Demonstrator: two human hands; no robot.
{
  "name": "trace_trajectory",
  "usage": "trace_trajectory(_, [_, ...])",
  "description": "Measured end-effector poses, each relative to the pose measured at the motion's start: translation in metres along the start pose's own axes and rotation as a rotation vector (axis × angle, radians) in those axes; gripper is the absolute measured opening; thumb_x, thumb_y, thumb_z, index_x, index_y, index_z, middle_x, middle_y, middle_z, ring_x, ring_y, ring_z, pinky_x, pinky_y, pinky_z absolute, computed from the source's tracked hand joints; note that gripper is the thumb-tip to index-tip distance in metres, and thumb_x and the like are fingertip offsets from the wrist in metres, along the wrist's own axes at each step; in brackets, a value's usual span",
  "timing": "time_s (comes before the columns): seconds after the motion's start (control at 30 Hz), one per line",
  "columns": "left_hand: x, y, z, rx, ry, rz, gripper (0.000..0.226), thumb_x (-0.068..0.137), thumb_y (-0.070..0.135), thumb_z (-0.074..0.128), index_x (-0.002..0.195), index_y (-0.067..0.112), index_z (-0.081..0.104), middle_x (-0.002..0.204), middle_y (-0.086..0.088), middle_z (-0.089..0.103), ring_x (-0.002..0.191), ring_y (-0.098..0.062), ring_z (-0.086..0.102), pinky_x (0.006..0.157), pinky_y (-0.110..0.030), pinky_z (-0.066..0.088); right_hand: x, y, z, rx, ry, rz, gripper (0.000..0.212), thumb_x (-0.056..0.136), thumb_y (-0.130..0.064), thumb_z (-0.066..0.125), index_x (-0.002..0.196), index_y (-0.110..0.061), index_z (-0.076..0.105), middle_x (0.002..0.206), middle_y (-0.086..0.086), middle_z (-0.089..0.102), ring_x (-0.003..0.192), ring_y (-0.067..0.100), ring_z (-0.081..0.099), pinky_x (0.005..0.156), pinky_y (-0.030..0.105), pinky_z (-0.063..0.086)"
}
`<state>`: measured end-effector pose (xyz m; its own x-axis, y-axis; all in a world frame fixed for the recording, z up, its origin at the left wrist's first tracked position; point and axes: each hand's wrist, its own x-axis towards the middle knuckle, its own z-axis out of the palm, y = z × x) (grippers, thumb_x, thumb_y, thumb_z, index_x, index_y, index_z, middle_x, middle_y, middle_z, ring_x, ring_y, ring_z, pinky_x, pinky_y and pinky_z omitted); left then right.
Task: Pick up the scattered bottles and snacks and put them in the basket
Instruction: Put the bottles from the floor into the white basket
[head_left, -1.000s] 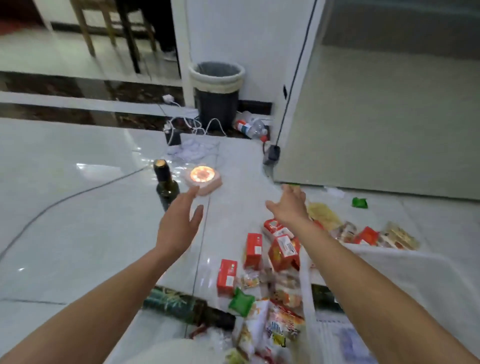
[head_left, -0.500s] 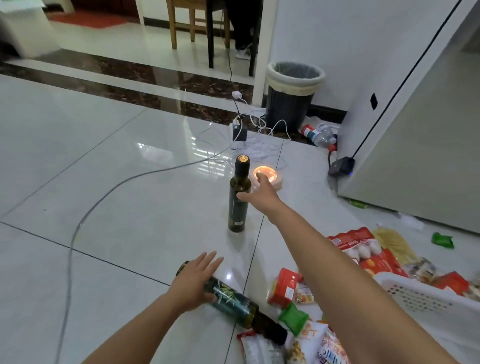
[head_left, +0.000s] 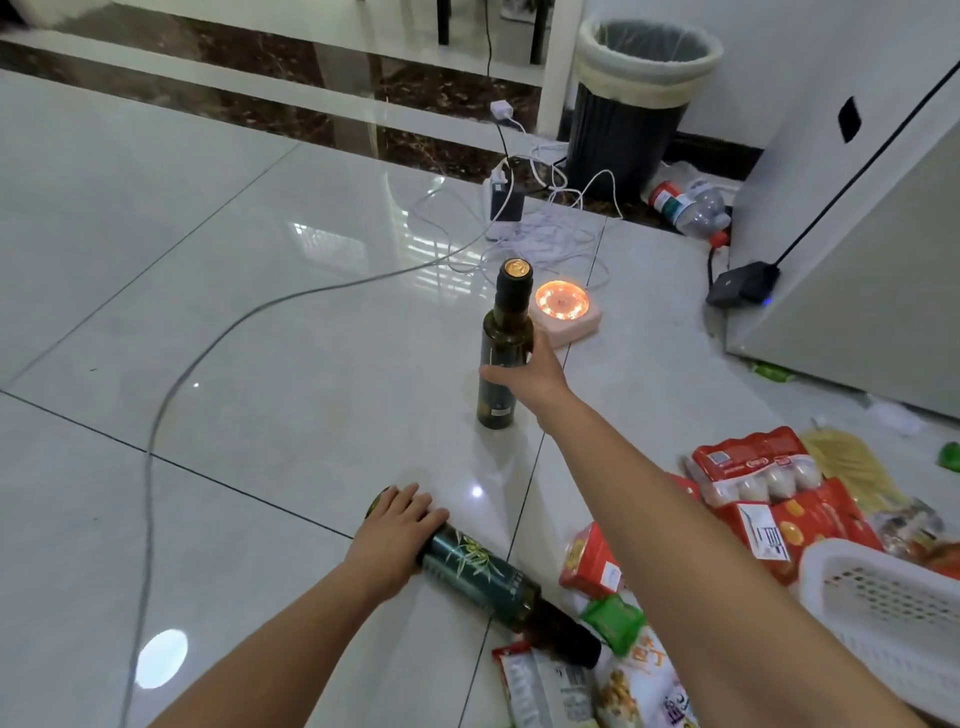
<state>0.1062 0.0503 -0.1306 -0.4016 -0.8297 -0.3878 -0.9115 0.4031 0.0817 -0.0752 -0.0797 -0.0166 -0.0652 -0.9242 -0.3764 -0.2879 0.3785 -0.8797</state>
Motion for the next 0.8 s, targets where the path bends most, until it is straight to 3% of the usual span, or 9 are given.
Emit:
trace_trajectory(0.13, [-0.001,-0.006,0.009,-0.026,0.077,-0.022,0.055,0.081,0.015,0.06,0.132,0.027,0.042,0.132,-0.001,0.046,0.134,-0.028,0.032,0.118,-0.041,0.012,0.01,0.005,0.01,0.047,0.041,0.026,0.074,0.077,-0.017,0.075,0.138,-0.021,0.032,0.14,0.001,0.045,0.128,0.028,0.043,0.103,0.044,0.038])
trace_trajectory(0.23, [-0.005,-0.015,0.023,-0.034,0.137,-0.035,0.065,0.048,0.006,0.073,0.105,0.029,0.05,0.095,0.003,0.06,0.097,-0.026,0.06,0.102,-0.043,0.04,0.015,0.009,0.015,0.063,0.082,0.04,0.066,0.076,-0.019,0.075,0.131,-0.021,0.039,0.134,0.001,0.051,0.124,0.028,0.048,0.1,0.044,0.041])
trace_trajectory(0.3, [-0.007,-0.019,0.03,-0.022,0.192,-0.025,0.07,0.036,0.006,0.074,0.097,0.03,0.049,0.083,0.006,0.059,0.083,-0.023,0.062,0.096,-0.038,0.036,0.016,0.011,0.016,0.056,0.105,0.028,0.063,0.076,-0.022,0.076,0.128,-0.021,0.041,0.131,0.001,0.054,0.12,0.027,0.05,0.098,0.042,0.043])
trace_trajectory(0.47, [-0.013,-0.029,0.037,-0.055,0.173,-0.039,0.076,0.024,0.013,0.077,0.093,0.032,0.05,0.079,0.008,0.055,0.08,-0.017,0.048,0.084,-0.031,0.027,0.013,0.016,0.011,0.154,0.148,0.017,0.063,0.076,-0.018,0.076,0.129,-0.022,0.044,0.128,0.001,0.056,0.116,0.024,0.051,0.099,0.04,0.043])
trace_trajectory(0.57, [-0.017,-0.032,0.038,-0.095,0.163,-0.099,0.082,0.019,0.012,0.077,0.091,0.035,0.045,0.075,0.01,0.055,0.07,-0.019,0.058,0.078,-0.03,0.026,0.011,0.018,-0.002,0.277,0.219,0.106,0.061,0.074,-0.018,0.077,0.126,-0.024,0.046,0.127,0.001,0.057,0.119,0.026,0.052,0.101,0.047,0.044])
trace_trajectory(0.63, [-0.019,-0.036,0.04,-0.139,0.161,-0.15,0.079,0.029,0.008,0.078,0.096,0.036,0.045,0.08,0.007,0.058,0.077,-0.023,0.061,0.084,-0.032,0.029,0.008,0.018,-0.015,0.364,0.267,0.171,0.06,0.074,-0.019,0.078,0.125,-0.022,0.046,0.128,0.003,0.056,0.122,0.029,0.051,0.1,0.051,0.046])
trace_trajectory(0.67, [-0.02,-0.038,0.04,-0.18,0.158,-0.187,0.073,0.043,0.006,0.075,0.103,0.037,0.048,0.09,0.005,0.059,0.09,-0.026,0.059,0.091,-0.035,0.03,0.006,0.018,-0.021,0.397,0.286,0.195,0.061,0.075,-0.02,0.078,0.126,-0.021,0.045,0.13,0.004,0.055,0.123,0.03,0.051,0.1,0.051,0.046])
trace_trajectory(0.73, [-0.022,-0.039,0.036,-0.214,0.104,-0.263,0.058,0.067,0.009,0.063,0.119,0.033,0.05,0.112,0.003,0.055,0.114,-0.026,0.047,0.104,-0.038,0.023,0.001,0.016,-0.035,0.444,0.327,0.218,0.065,0.074,-0.024,0.079,0.128,-0.021,0.043,0.13,0.005,0.055,0.124,0.03,0.05,0.1,0.051,0.046])
trace_trajectory(0.8, [-0.024,-0.04,0.032,-0.235,0.072,-0.302,0.054,0.078,0.014,0.059,0.126,0.032,0.047,0.122,0.004,0.05,0.122,-0.022,0.04,0.106,-0.034,0.016,-0.005,0.012,-0.051,0.486,0.376,0.215,0.066,0.074,-0.026,0.079,0.129,-0.02,0.043,0.128,0.005,0.055,0.123,0.028,0.051,0.101,0.049,0.046])
